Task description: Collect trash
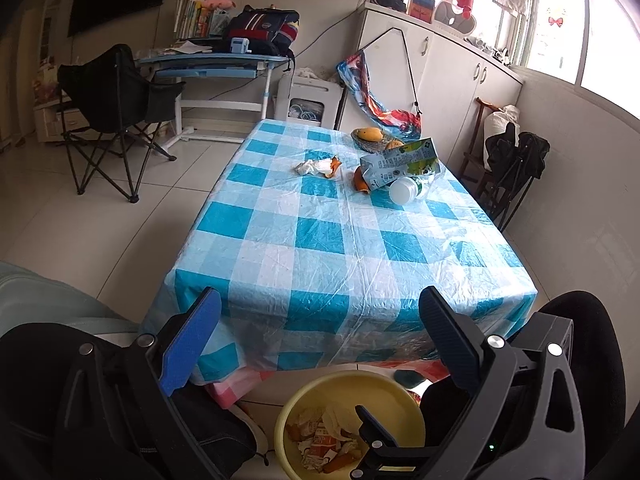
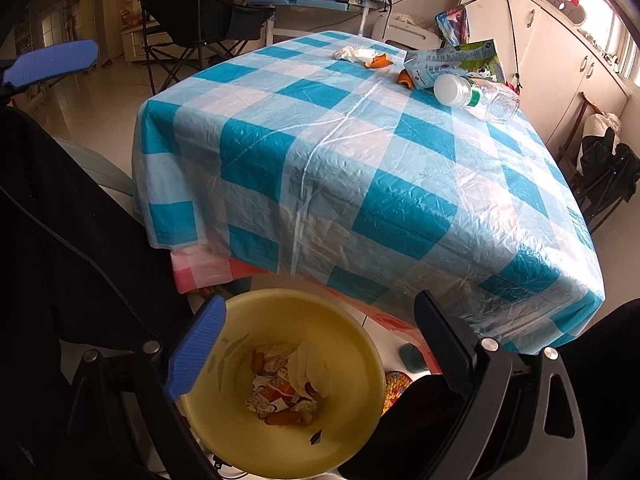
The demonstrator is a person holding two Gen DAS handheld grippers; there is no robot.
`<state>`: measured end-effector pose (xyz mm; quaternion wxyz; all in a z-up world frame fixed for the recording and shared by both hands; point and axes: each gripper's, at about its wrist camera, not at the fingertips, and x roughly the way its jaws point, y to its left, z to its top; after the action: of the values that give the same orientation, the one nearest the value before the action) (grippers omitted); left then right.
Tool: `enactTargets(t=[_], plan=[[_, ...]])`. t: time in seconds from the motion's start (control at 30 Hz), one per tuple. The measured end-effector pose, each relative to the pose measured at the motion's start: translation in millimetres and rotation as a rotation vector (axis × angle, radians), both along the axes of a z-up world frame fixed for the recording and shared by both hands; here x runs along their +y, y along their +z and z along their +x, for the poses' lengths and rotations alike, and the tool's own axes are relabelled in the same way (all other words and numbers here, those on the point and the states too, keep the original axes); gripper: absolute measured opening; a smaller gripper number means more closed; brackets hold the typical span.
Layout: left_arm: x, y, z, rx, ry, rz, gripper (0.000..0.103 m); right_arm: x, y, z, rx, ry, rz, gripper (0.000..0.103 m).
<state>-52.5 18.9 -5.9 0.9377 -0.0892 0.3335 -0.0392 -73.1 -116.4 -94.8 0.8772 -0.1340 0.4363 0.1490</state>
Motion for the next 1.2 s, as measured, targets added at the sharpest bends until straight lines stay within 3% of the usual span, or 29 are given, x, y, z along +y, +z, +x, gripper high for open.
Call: enactTargets(t=[0.6,1.2], plan=[[23.1,2.1,12.7,-0.021,0.073,-0.094,0.096,1.2,-32.7,19.0,0.125,0.023,0.053,0.091],[16.3,-2.7,17.0,0.001,0.064,-0.074,0.096,-3.0,-35.5,28.8,0.145,-0.002,0.108,0.091]])
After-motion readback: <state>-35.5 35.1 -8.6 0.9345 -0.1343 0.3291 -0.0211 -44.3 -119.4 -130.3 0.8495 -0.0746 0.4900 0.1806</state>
